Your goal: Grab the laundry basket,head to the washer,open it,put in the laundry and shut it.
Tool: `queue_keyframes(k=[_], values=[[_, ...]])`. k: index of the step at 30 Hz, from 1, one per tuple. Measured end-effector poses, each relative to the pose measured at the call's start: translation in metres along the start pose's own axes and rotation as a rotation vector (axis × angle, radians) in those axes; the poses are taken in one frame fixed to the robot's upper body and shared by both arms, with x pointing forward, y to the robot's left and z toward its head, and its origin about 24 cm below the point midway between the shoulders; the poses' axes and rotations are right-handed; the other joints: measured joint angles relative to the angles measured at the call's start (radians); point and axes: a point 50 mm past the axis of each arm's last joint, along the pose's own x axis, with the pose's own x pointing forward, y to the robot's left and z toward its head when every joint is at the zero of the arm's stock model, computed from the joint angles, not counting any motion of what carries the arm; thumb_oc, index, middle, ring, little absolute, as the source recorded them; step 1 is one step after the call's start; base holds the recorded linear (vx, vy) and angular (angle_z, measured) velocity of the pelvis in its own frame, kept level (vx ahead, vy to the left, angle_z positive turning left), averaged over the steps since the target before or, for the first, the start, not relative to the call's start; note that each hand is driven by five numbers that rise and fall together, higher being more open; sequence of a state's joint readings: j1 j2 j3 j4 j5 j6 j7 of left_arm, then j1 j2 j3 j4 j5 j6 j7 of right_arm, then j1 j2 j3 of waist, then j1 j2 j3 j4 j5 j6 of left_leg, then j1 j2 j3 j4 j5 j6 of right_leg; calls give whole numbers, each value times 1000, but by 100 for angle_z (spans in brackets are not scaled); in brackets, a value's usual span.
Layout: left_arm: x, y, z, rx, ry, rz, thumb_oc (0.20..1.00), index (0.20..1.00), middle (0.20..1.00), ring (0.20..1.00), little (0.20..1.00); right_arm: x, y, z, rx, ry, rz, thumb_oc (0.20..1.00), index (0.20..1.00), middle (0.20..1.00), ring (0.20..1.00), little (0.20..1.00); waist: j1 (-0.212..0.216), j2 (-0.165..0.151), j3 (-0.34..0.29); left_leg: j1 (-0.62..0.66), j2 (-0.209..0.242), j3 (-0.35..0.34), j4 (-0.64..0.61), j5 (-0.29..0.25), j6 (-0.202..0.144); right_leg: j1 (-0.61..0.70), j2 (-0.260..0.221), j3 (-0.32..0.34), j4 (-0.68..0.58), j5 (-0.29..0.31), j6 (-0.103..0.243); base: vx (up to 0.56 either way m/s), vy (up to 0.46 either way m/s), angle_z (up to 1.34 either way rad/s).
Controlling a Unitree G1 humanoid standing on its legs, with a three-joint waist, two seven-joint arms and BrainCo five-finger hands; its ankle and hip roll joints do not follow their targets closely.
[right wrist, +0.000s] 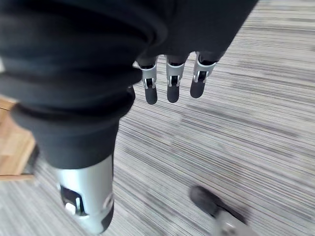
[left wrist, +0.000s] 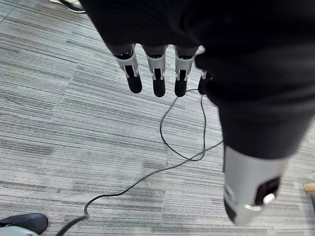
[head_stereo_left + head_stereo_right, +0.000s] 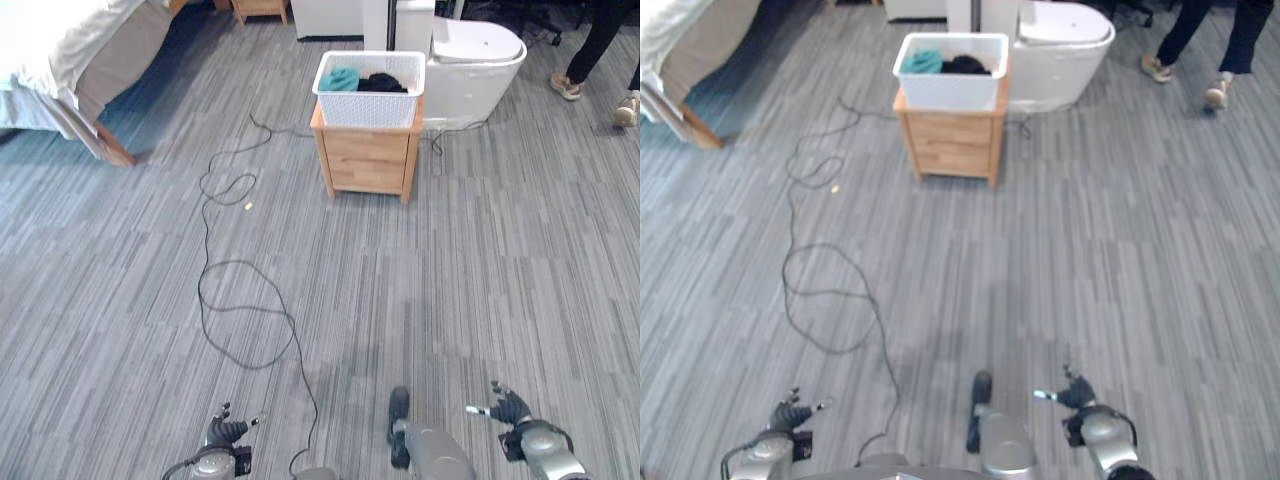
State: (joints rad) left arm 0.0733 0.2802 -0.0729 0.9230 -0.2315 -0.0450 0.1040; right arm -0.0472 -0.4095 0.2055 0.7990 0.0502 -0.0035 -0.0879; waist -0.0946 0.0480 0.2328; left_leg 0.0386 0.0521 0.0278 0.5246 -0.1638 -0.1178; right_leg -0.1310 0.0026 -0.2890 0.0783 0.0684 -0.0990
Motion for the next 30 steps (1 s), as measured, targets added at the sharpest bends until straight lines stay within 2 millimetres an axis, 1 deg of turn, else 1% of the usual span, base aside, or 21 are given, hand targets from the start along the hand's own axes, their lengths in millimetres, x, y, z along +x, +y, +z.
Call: queue_keyframes(k=[1,2,5,6,7,8,9,10,12,14,15,16,18,19,21,22,25,27,28,29,30], values=[[4,2,15,13,-43,0,1000,1000,1000,1000,1000,2,0,10,13,-34,-2,1000,1000,1000,1000,1000,-9,-57,-9,-88,-1,101,-1,-41,33,52,-21,75,-54,-34,-14,273,-52,5],[5,3,22,21,-69,-4,1000,1000,1000,1000,1000,2,1,6,11,-11,1,1000,1000,1000,1000,1000,10,-88,-6,-92,-16,126,-87,-40,48,69,-33,91,-67,-26,-13,244,-40,18],[6,6,41,31,-138,-3,1000,1000,1000,1000,1000,3,1,7,39,-12,-10,1000,1000,1000,1000,1000,24,-131,-3,-213,4,165,-271,20,57,152,-29,90,-112,-30,-8,306,3,0],[6,8,42,34,-142,-1,1000,1000,1000,1000,1000,3,2,9,44,-14,-12,1000,1000,1000,1000,1000,31,-134,-1,-245,14,166,-300,53,60,168,-20,90,-118,-31,-5,368,59,-21],[6,10,45,39,-149,3,1000,1000,1000,1000,1000,3,5,9,48,-14,-13,1000,1000,1000,1000,1000,43,-141,-3,-316,44,182,-360,127,34,215,-9,75,-144,-59,44,416,100,-21],[6,10,44,40,-147,3,1000,1000,1000,1000,1000,3,4,7,46,-8,-18,1000,1000,1000,1000,1000,44,-135,-3,-335,58,180,-399,164,30,239,5,67,-158,-74,62,437,129,-32],[6,9,43,41,-144,2,1000,1000,1000,1000,1000,4,3,7,45,-6,-25,1000,1000,1000,1000,1000,44,-114,11,-354,80,180,-446,226,55,275,25,66,-158,-81,72,454,172,-30],[6,10,40,42,-132,5,1000,1000,1000,1000,1000,3,4,5,45,0,-25,1000,1000,1000,1000,1000,41,-113,11,-354,77,185,-473,253,74,299,21,66,-158,-88,83,461,232,-43],[6,13,34,45,-105,12,1000,1000,1000,1000,1000,0,4,-2,47,19,-29,1000,1000,1000,1000,1000,44,-110,4,-357,65,204,-485,270,63,347,4,79,-158,-118,122,359,223,-40],[4,14,27,45,-86,14,1000,1000,1000,1000,1000,-2,2,-9,40,40,-29,1000,1000,1000,1000,1000,43,-88,-2,-323,69,218,-485,268,97,388,-1,93,-152,-145,135,489,289,-64],[3,15,18,48,-55,20,1000,1000,1000,1000,1000,-5,1,-17,27,59,-32,1000,1000,1000,1000,1000,41,-68,-15,-277,63,220,-453,265,119,430,-19,118,-112,-201,152,625,450,-74],[5,19,19,45,-48,30,1000,1000,1000,1000,1000,-13,7,-38,24,125,-9,1000,1000,1000,1000,1000,38,-90,-52,-231,5,248,-407,235,162,376,-106,102,109,-224,159,491,367,-55],[7,22,23,70,-51,29,1000,1000,1000,1000,1000,-14,10,-38,26,126,2,1000,1000,1000,1000,1000,39,-102,-55,-203,-23,264,-397,206,190,293,-160,117,316,-227,162,413,334,-13],[7,27,26,87,-58,40,1000,1000,1000,1000,1000,-15,20,-31,42,89,31,1000,1000,1000,1000,1000,25,-128,-73,-163,-80,247,-427,195,212,141,-224,155,572,-249,169,386,295,20],[8,31,34,113,-79,44,1000,1000,1000,1000,1000,-14,30,-23,62,58,52,1000,1000,1000,1000,1000,14,-131,-70,-143,-114,246,-454,189,213,22,-244,165,673,-252,167,307,169,20],[9,32,40,110,-100,48,1000,1000,1000,1000,1000,-11,35,-14,49,36,76,1000,1000,1000,1000,1000,24,-126,-55,-92,-124,263,-504,180,221,-61,-238,141,648,-271,164,294,106,-17],[7,29,34,108,-88,40,1000,1000,1000,1000,1000,-3,30,9,44,-36,77,1000,1000,1000,1000,1000,16,-85,-30,-43,-126,278,-518,171,207,-146,-190,82,451,-274,165,262,18,2],[8,28,39,98,-104,41,1000,1000,1000,1000,1000,-3,25,10,35,-44,68,1000,1000,1000,1000,1000,18,-57,-17,-24,-120,310,-532,97,108,-205,-151,17,298,-230,169,406,-55,2],[7,31,35,90,-91,57,1000,1000,1000,1000,1000,-3,27,12,37,-50,72,1000,1000,1000,1000,1000,24,-75,-13,-19,-112,358,-504,28,-5,-215,-142,-4,181,-181,160,397,-83,1],[7,38,32,88,-77,79,1000,1000,1000,1000,1000,-3,28,16,54,-66,72,1000,1000,1000,1000,1000,10,-97,-4,-39,-101,361,-415,-4,185,-230,-171,-5,101,-129,236,436,-81,30],[8,38,32,86,-67,84,1000,1000,1000,1000,1000,-3,27,14,56,-59,68,1000,1000,1000,1000,1000,-8,-106,8,-26,-125,346,-412,1,200,-237,-198,-9,54,-97,251,462,-110,48]])
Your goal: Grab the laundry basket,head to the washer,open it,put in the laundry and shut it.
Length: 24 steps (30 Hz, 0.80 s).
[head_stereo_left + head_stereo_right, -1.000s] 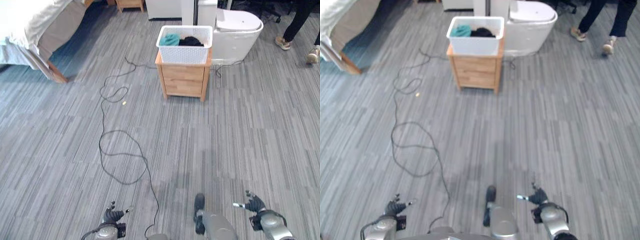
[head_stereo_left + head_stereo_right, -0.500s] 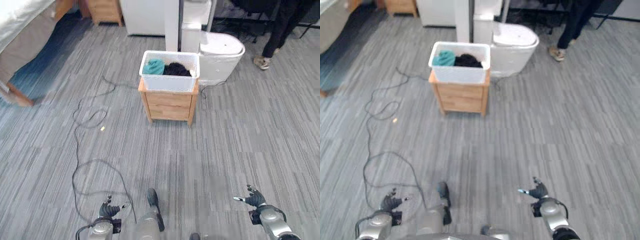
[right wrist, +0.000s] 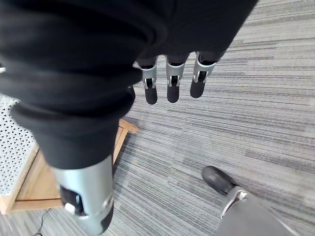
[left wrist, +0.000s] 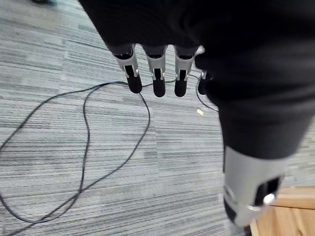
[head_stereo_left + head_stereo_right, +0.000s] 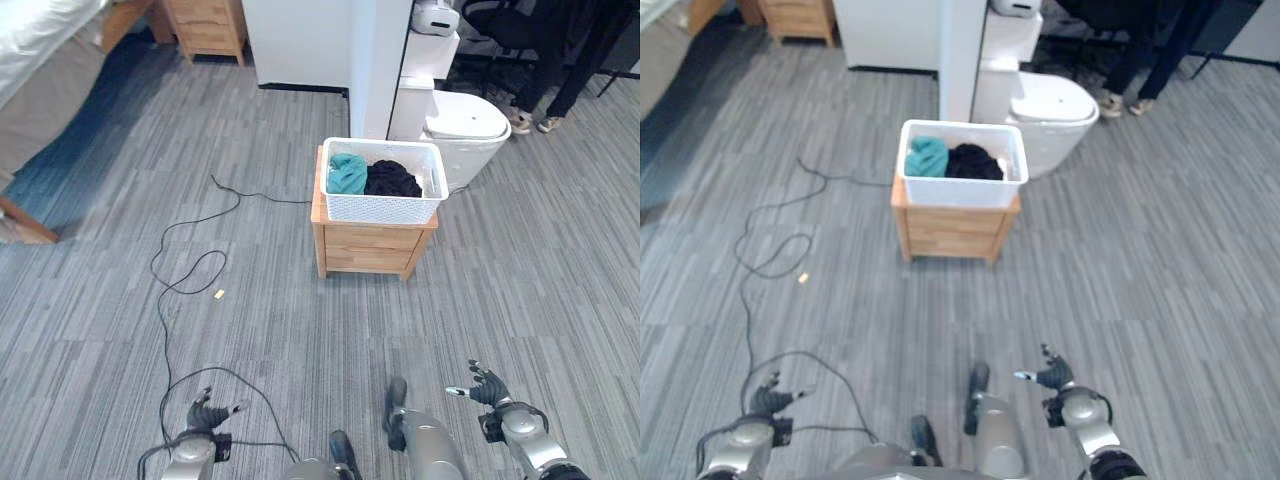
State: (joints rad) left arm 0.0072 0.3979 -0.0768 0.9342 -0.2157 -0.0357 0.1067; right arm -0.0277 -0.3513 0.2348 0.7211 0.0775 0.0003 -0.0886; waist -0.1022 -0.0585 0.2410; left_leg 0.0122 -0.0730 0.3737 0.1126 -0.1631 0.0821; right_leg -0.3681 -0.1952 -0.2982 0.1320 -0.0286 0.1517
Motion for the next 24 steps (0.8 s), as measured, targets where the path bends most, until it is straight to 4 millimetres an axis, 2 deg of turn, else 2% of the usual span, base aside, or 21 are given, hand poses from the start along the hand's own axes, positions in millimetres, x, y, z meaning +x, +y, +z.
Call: queue_keyframes(k=[1,2,3,5,6,7,9,10,11,12,13,14,15,16,17,18,21,23,24], values=[[0,-3,1,-15,0,1,1000,1000,1000,1000,1000,-1,-1,-5,-3,20,-2,1000,1000,1000,1000,1000,0,-15,1,24,-24,5,-12,-7,-9,-11,-15,-1,-51,17,-12,432,-135,44],[0,-6,1,-18,-1,-9,1000,1000,1000,1000,1000,-1,-2,-6,-3,27,-5,1000,1000,1000,1000,1000,-3,-14,3,38,-38,-6,-17,-17,-14,-16,-15,2,-77,23,-19,406,-177,22],[0,-9,1,-23,0,-15,1000,1000,1000,1000,1000,-1,-2,-8,-3,34,-4,1000,1000,1000,1000,1000,-4,-8,6,68,-50,-16,-33,-24,-15,-28,-1,-8,-85,37,-24,436,-216,30],[1,-17,5,-34,-10,-34,1000,1000,1000,1000,1000,-4,-4,-13,-7,50,-6,1000,1000,1000,1000,1000,-16,14,17,121,-53,-59,-53,-25,-15,-7,14,-42,-75,73,-59,458,-253,59],[0,-22,3,-40,-10,-49,1000,1000,1000,1000,1000,-4,-6,-17,-12,64,-8,1000,1000,1000,1000,1000,-30,39,24,162,-38,-96,-59,-41,-46,23,35,-31,-34,94,-112,359,-269,78],[-1,-26,1,-46,-6,-59,1000,1000,1000,1000,1000,-5,-8,-19,-16,72,-13,1000,1000,1000,1000,1000,-31,55,22,183,-24,-115,-34,-47,-56,32,42,-28,14,101,-143,218,-185,61],[-4,-30,-8,-51,17,-67,1000,1000,1000,1000,1000,-5,-14,-19,-7,68,-33,1000,1000,1000,1000,1000,-27,58,18,179,5,-117,108,-51,-85,71,40,-22,51,144,-196,318,-322,4],[-8,-36,-19,-57,47,-81,1000,1000,1000,1000,1000,-4,-22,-15,-11,54,-53,1000,1000,1000,1000,1000,-18,80,12,157,28,-115,202,-34,-109,107,63,-18,36,165,-212,412,-391,-26],[-11,-40,-26,-60,70,-89,1000,1000,1000,1000,1000,-3,-28,-10,-10,34,-68,1000,1000,1000,1000,1000,-20,91,6,110,68,-115,312,2,-152,131,87,-15,32,122,-230,297,-235,-28],[-13,-43,-29,-61,78,-102,1000,1000,1000,1000,1000,-4,-33,-10,-1,27,-85,1000,1000,1000,1000,1000,-22,100,-1,48,103,-101,471,54,-151,165,101,-9,2,109,-233,308,-180,-46],[-15,-44,-34,-61,89,-111,1000,1000,1000,1000,1000,-4,-35,-9,-3,26,-91,1000,1000,1000,1000,1000,-7,96,-4,22,137,-109,565,92,-162,212,127,15,-29,103,-244,285,-116,-56],[-15,-42,-34,-55,89,-111,1000,1000,1000,1000,1000,-4,-36,-10,-3,26,-96,1000,1000,1000,1000,1000,-3,85,-11,3,150,-117,585,57,-161,252,146,45,-62,85,-256,267,-69,-65],[-13,-41,-30,-36,77,-114,1000,1000,1000,1000,1000,-4,-35,-10,-3,27,-95,1000,1000,1000,1000,1000,1,58,-23,-32,137,-139,552,20,-163,294,145,66,-110,78,-257,222,-31,-46],[-11,-41,-24,-19,57,-123,1000,1000,1000,1000,1000,-4,-35,-9,-3,25,-94,1000,1000,1000,1000,1000,6,39,-24,-53,121,-158,497,5,-157,322,138,81,-140,78,-257,141,-17,-43],[-9,-42,-14,-12,22,-131,1000,1000,1000,1000,1000,-4,-36,-7,-1,16,-97,1000,1000,1000,1000,1000,4,20,-22,-88,108,-173,432,-5,-156,351,131,89,-163,93,-236,192,18,-45],[-8,-44,-5,-14,-7,-138,1000,1000,1000,1000,1000,-3,-37,-5,-3,12,-99,1000,1000,1000,1000,1000,0,14,-23,-123,102,-177,360,-8,-154,375,124,96,-180,93,-235,122,19,-45],[-5,-47,18,-12,-91,-155,1000,1000,1000,1000,1000,-4,-36,-7,-8,17,-93,1000,1000,1000,1000,1000,-3,14,-29,-236,61,-243,150,51,-141,423,117,124,-190,60,-206,141,7,-54],[-5,-47,21,-8,-105,-158,1000,1000,1000,1000,1000,-4,-34,-9,-16,26,-85,1000,1000,1000,1000,1000,-3,32,-31,-274,55,-273,-5,156,-131,458,130,159,-201,54,-196,198,47,-113],[-7,-46,8,-5,-66,-155,1000,1000,1000,1000,1000,-6,-33,-14,-40,40,-71,1000,1000,1000,1000,1000,-3,64,-32,-242,72,-295,-40,347,-92,518,167,175,-197,14,-142,224,81,-158]])
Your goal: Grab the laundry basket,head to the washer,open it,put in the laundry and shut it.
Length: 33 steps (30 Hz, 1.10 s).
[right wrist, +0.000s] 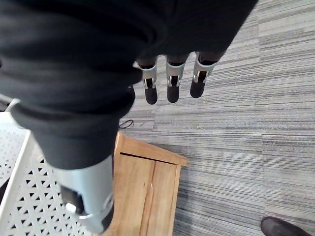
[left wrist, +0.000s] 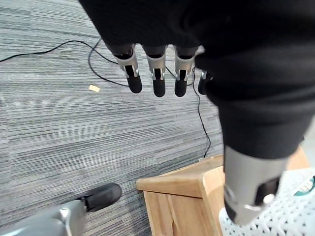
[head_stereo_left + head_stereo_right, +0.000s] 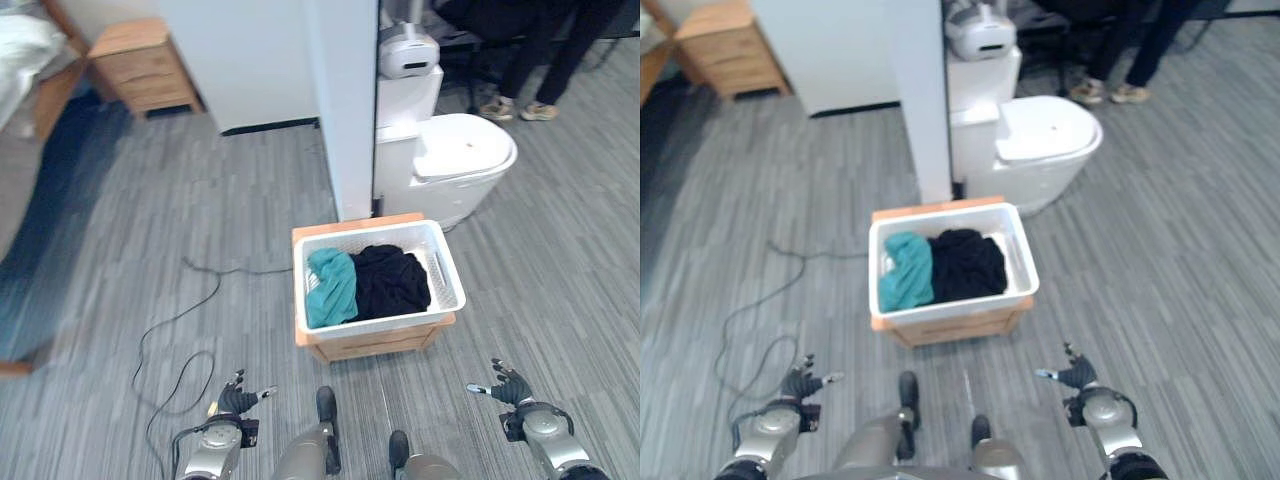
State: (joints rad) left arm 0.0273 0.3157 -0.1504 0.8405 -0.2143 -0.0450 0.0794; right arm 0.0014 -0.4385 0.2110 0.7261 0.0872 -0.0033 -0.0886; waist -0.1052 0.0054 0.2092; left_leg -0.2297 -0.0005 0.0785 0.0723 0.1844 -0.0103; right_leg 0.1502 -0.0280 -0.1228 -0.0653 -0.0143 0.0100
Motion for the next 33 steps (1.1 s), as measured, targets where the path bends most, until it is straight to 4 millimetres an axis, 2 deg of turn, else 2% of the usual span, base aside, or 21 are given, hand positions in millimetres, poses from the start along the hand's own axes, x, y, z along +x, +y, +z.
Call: queue_keyframes(k=[1,2,3,5,6,7,9,11,12,13,14,17,18,19,20,23,25,30,33], values=[[-5,-1,-13,1,33,-3,1000,1000,1000,1000,1000,-1,-1,-4,-10,10,0,1000,1000,1000,1000,1000,1,27,-7,42,18,-15,-5,9,32,21,31,10,17,-33,17,183,88,-129],[-5,3,-16,13,50,4,1000,1000,1000,1000,1000,-2,4,-6,-4,16,10,1000,1000,1000,1000,1000,-23,9,-17,67,9,-15,-28,-29,29,14,6,3,57,-87,38,92,45,-55],[-3,6,-11,13,35,12,1000,1000,1000,1000,1000,-3,8,-9,-11,25,22,1000,1000,1000,1000,1000,-24,-6,-19,81,-1,-12,-62,-48,20,-15,-14,-6,91,-110,49,49,31,-35],[-1,17,-7,8,32,45,1000,1000,1000,1000,1000,0,15,0,-18,5,46,1000,1000,1000,1000,1000,-1,-34,-6,108,-7,46,-112,-44,27,-111,-60,-9,239,-164,92,8,-10,-80],[0,22,-6,7,39,62,1000,1000,1000,1000,1000,1,16,1,-18,1,50,1000,1000,1000,1000,1000,3,-41,-2,123,-14,59,-128,-39,48,-163,-77,-16,333,-192,97,-15,-39,-55],[2,25,-3,4,37,72,1000,1000,1000,1000,1000,0,16,-1,-18,7,51,1000,1000,1000,1000,1000,4,-40,3,135,-19,59,-132,-42,52,-198,-82,-15,403,-204,93,-17,-64,-12],[3,28,0,9,27,82,1000,1000,1000,1000,1000,-1,18,-2,-17,10,55,1000,1000,1000,1000,1000,10,-38,14,159,-21,54,-135,-53,43,-238,-82,-6,469,-207,88,-11,-80,19],[3,30,0,11,24,88,1000,1000,1000,1000,1000,-1,17,-1,-16,8,53,1000,1000,1000,1000,1000,28,-39,16,165,-28,51,-123,-73,55,-262,-89,-5,435,-205,88,-27,-294,23],[1,30,-5,8,40,90,1000,1000,1000,1000,1000,3,14,7,-41,-18,41,1000,1000,1000,1000,1000,55,-34,20,145,-17,47,-105,-81,52,-281,-130,-10,392,-186,86,19,-398,1],[-2,31,-9,4,45,94,1000,1000,1000,1000,1000,4,13,13,-47,-37,39,1000,1000,1000,1000,1000,72,-29,26,139,-7,47,-104,-83,42,-280,-131,-10,372,-167,95,37,-325,-3],[-4,32,-13,-2,50,99,1000,1000,1000,1000,1000,5,12,19,-48,-58,36,1000,1000,1000,1000,1000,79,-22,28,142,8,45,-105,-79,28,-272,-112,0,346,-144,86,10,-269,-1],[-13,33,-21,-2,44,98,1000,1000,1000,1000,1000,5,4,29,-63,-102,19,1000,1000,1000,1000,1000,86,-11,24,141,52,48,-90,-85,-10,-243,-76,-28,301,-109,68,-15,-152,3],[-12,31,-20,-3,41,95,1000,1000,1000,1000,1000,6,-1,34,-72,-119,4,1000,1000,1000,1000,1000,85,-11,23,127,63,45,-74,-93,-20,-245,-68,-43,298,-98,45,-10,-265,7],[-12,28,-19,-7,38,87,1000,1000,1000,1000,1000,8,-8,39,-76,-131,-14,1000,1000,1000,1000,1000,84,-8,21,125,75,46,-65,-114,-21,-242,-57,-55,308,-97,36,-16,-322,22],[-11,26,-17,-10,29,81,1000,1000,1000,1000,1000,6,-16,42,-105,-145,-28,1000,1000,1000,1000,1000,80,3,18,125,87,44,-64,-92,-26,-239,-39,-63,321,-102,24,-10,-208,22],[-5,12,13,20,-79,37,1000,1000,1000,1000,1000,6,-40,62,-184,-211,-84,1000,1000,1000,1000,1000,79,13,3,118,109,15,-90,-53,-45,-232,-15,-99,296,-106,8,6,-109,32],[2,6,36,34,-139,19,1000,1000,1000,1000,1000,10,-44,81,-192,-255,-108,1000,1000,1000,1000,1000,79,14,3,111,123,-4,-91,-48,-48,-232,-1,-120,298,-112,-4,31,-60,20],[8,-3,68,55,-226,-1,1000,1000,1000,1000,1000,16,-43,115,-212,-337,-117,1000,1000,1000,1000,1000,78,30,-7,108,135,-6,-91,-37,-50,-233,13,-136,300,-119,-15,-4,-15,4],[15,-15,115,114,-337,-4,1000,1000,1000,1000,1000,28,-32,137,-266,-337,-96,1000,1000,1000,1000,1000,79,46,-14,59,146,-7,-96,-25,-63,-291,23,-141,316,-123,-21,-162,-23,7]])
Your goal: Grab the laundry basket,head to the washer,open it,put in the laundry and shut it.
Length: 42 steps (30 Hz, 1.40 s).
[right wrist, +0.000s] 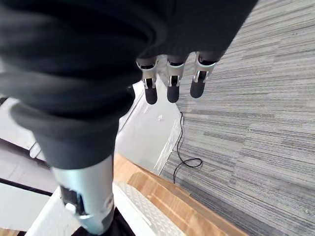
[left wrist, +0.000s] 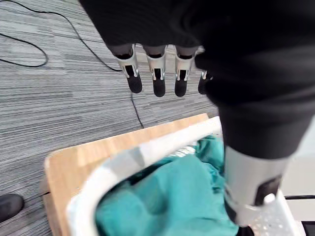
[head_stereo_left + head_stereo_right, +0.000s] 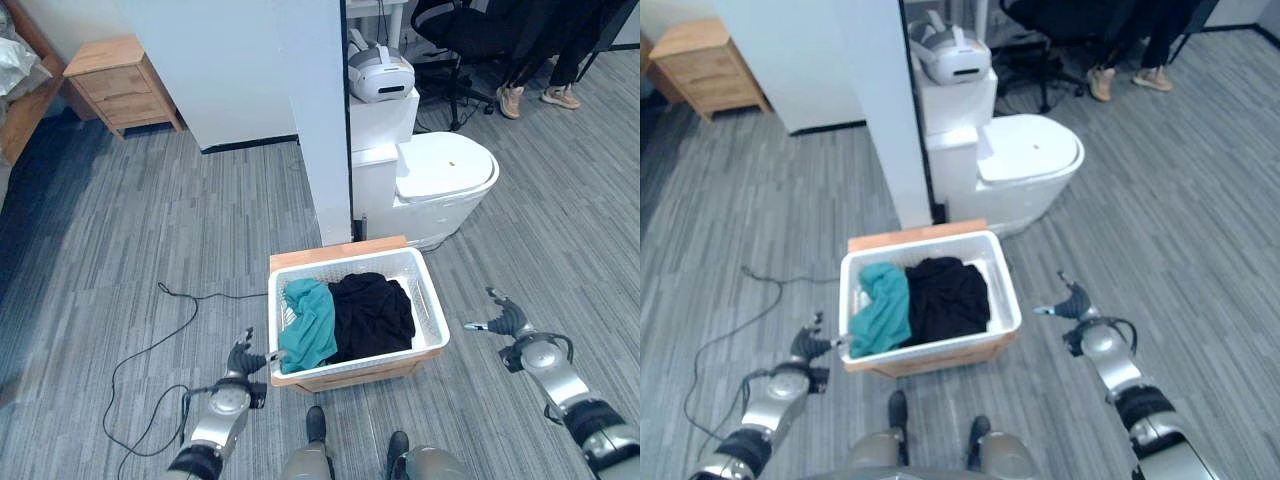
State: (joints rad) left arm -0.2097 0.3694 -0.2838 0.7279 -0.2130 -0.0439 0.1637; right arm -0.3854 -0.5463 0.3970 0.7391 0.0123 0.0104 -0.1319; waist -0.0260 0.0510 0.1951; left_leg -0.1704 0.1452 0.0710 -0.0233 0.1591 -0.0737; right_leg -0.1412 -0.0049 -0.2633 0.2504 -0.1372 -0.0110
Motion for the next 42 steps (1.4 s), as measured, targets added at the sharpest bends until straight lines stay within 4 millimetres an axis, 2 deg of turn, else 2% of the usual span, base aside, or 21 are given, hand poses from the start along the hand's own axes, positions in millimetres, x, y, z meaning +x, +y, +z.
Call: queue_keyframes(k=[1,4,7,8,9,10,11,14,16,21,23,25,27,30,31,33,35,37,38,40,42], values=[[13,-3,23,45,-46,-2,1000,1000,1000,1000,1000,13,8,22,16,-21,11,1000,1000,1000,1000,1000,0,5,3,-57,5,-3,-7,23,-9,-72,2,0,37,0,-2,-186,1,-6],[34,-1,61,140,-92,52,1000,1000,1000,1000,1000,30,20,59,41,-37,25,1000,1000,1000,1000,1000,3,23,41,-123,9,-2,-21,51,-14,-176,-2,4,102,-3,-5,-107,-9,-8],[45,10,88,192,-118,122,1000,1000,1000,1000,1000,40,17,87,52,-62,8,1000,1000,1000,1000,1000,3,42,81,-155,10,2,-29,54,-18,-230,-7,9,137,-5,-9,-48,-6,-6],[49,16,106,199,-142,167,1000,1000,1000,1000,1000,44,9,104,91,-85,-14,1000,1000,1000,1000,1000,3,45,102,-179,9,5,-32,54,-18,-263,-10,12,151,-1,-18,-24,-7,-8],[50,15,107,199,-143,166,1000,1000,1000,1000,1000,44,9,104,108,-79,-17,884,884,884,884,884,2,45,105,-179,10,5,-30,54,-18,-262,-10,13,150,-1,-18,-24,-3,-8],[50,14,106,198,-139,167,564,564,564,564,564,44,9,102,114,-70,-25,329,329,329,329,329,1,44,105,-178,9,8,-30,53,-16,-260,-11,13,148,-2,-19,-11,-3,-3],[50,11,104,202,-130,165,200,200,200,200,200,44,8,101,120,-59,-34,200,200,200,200,200,0,45,106,-179,7,9,-29,52,-15,-261,-12,16,146,-3,-20,18,-3,-5],[49,9,109,173,-154,189,200,200,200,200,200,45,3,106,245,-78,-47,200,200,200,200,200,-1,46,120,-193,-1,5,-32,70,-5,-278,-17,23,145,-3,-21,15,-6,4],[47,5,100,167,-146,171,200,200,200,200,200,42,7,101,268,-74,-41,200,200,200,200,200,-2,45,120,-186,-5,1,-30,70,-5,-265,-18,25,146,-4,-20,60,-31,17],[27,-17,62,2,-133,114,200,200,200,200,200,27,21,71,345,-61,-59,200,200,200,200,200,0,40,124,-129,-16,3,-37,65,3,-194,-23,28,123,-17,-15,28,-25,9],[8,-28,47,-90,-151,100,200,200,200,200,200,7,19,47,382,-87,-70,200,200,200,200,200,0,35,126,-114,-16,3,-44,60,10,-176,-23,24,113,-19,-14,23,-60,6],[2,-36,39,-94,-129,71,200,200,200,200,200,-2,23,32,403,-58,-68,200,200,200,200,200,-1,35,125,-96,-14,5,-51,58,13,-161,-22,25,113,-18,-13,14,-45,1],[-12,-40,29,-110,-130,44,200,200,200,200,200,-19,27,13,426,-41,-68,200,200,200,200,200,-5,29,127,-64,-9,11,-57,32,12,-134,-20,31,105,-18,-14,13,-37,-10],[-25,-37,21,-106,-148,19,200,200,200,200,200,-34,30,5,433,-62,-67,200,200,200,200,200,-15,11,128,-31,-10,29,-30,17,14,-95,-19,44,89,-19,-14,9,31,-19],[-26,-36,23,-110,-157,11,200,200,200,200,200,-36,28,5,444,-69,-72,200,200,200,200,200,-32,-3,131,-18,-19,19,-1,9,3,-81,-22,62,87,-20,-15,-18,93,-39],[-32,-29,24,-121,-182,20,200,200,200,200,200,-38,27,11,453,-102,-67,200,200,200,200,200,-14,-37,127,-6,-42,-67,36,-20,-9,-83,-28,122,87,-20,-10,-23,107,-72],[-32,-31,28,-126,-194,1,200,200,200,200,200,-41,21,11,443,-120,-84,200,200,200,200,200,-32,-42,126,14,-64,-143,42,-50,-13,-76,-31,159,82,-1,2,36,135,-58],[-34,-33,33,-128,-217,-30,200,200,200,200,200,-47,16,5,449,-120,-101,200,200,200,200,200,-51,-42,125,49,-69,-154,30,-76,-6,-54,-32,184,63,10,20,0,167,-52],[-35,-34,33,-122,-220,-63,200,200,200,200,200,-58,16,-2,446,-114,-110,200,200,200,200,200,-69,-56,115,93,-79,-115,17,-93,7,-24,-39,223,28,25,44,-59,168,-58],[-36,-32,35,-109,-228,-70,200,200,200,200,200,-62,16,-2,460,-121,-114,200,200,200,200,200,-99,-75,99,119,-97,-62,11,-105,23,-10,-46,270,-14,54,68,-80,132,-85],[-38,-25,44,-68,-273,-61,200,200,200,200,200,-61,16,4,473,-142,-130,200,200,200,200,200,-115,-91,85,140,-109,41,2,-121,50,-7,-64,351,-69,103,114,-171,119,-133]])
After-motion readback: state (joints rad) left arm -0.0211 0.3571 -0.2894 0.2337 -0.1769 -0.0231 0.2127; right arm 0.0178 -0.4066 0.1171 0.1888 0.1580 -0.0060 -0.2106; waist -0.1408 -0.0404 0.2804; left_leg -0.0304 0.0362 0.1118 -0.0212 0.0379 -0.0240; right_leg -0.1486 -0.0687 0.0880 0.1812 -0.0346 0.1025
